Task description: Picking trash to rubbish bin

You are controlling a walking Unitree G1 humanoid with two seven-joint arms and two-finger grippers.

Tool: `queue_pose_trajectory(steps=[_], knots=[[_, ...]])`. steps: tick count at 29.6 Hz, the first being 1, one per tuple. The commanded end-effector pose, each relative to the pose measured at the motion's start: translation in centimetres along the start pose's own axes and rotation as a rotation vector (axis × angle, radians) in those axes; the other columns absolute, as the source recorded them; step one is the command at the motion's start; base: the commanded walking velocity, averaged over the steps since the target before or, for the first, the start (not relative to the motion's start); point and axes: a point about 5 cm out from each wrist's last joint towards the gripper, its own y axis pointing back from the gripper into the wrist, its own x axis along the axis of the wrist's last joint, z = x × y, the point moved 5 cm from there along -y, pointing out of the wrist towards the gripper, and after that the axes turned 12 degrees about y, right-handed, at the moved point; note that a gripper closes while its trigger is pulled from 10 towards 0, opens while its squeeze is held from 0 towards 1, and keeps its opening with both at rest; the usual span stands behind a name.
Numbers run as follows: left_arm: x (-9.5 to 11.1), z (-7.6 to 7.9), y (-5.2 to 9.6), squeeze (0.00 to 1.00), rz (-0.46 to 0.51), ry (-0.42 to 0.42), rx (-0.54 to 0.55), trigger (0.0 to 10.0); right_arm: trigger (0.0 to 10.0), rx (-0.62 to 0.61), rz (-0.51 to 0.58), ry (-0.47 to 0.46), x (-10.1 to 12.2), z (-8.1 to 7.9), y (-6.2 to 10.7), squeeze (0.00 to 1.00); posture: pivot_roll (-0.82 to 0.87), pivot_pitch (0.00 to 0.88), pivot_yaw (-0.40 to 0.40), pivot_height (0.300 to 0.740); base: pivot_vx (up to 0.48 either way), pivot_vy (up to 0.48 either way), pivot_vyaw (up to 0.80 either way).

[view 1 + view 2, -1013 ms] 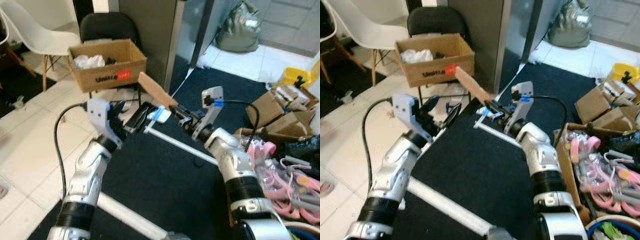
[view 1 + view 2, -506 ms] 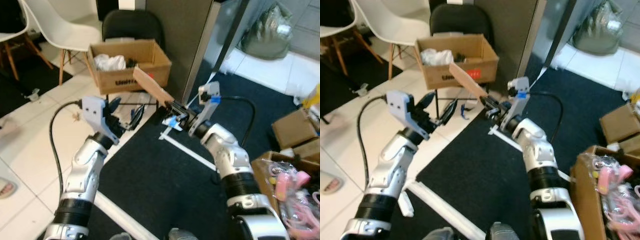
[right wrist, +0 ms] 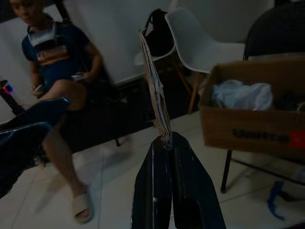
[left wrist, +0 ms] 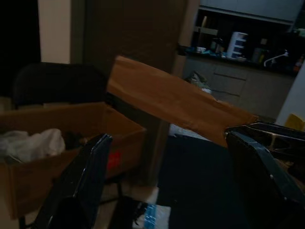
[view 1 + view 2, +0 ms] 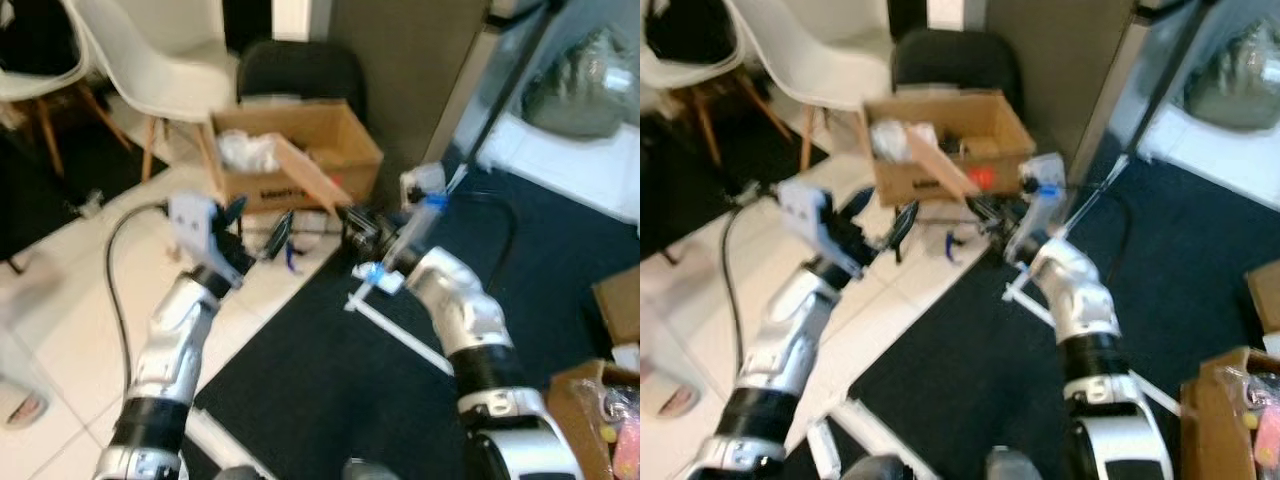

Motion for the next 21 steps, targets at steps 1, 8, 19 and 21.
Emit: queue_pose_trajectory(steps=[1, 8, 19, 21], knots=[[-0.22, 0.29, -0.1, 0.0, -0.006, 0.001, -0.01, 10.0, 10.0, -0.007, 0.002, 0.007, 0.19, 0.36, 0.19, 0.0, -0.03, 0.0, -0.015, 0.74, 0.48, 0.0, 0.0], [-0.22, 0.33, -0.08, 0.0, -0.005, 0.002, -0.011, 10.0, 10.0, -0.007, -0.001, 0.007, 0.16, 0.36, 0.22, 0.0, -0.03, 0.0, -0.017, 0.74, 0.48, 0.0, 0.0], [-0.22, 0.35, -0.08, 0.0, -0.005, 0.001, -0.013, 10.0, 10.0, 0.001, -0.028, 0.022, -0.16, 0.25, 0.15, 0.0, -0.03, 0.0, -0.017, 0.74, 0.48, 0.0, -0.43], [-0.3, 0.35, -0.09, 0.0, -0.006, 0.002, -0.013, 10.0, 10.0, 0.002, -0.033, 0.026, -0.26, 0.27, 0.17, 0.0, -0.03, 0.0, -0.018, 0.74, 0.48, 0.0, -0.77]])
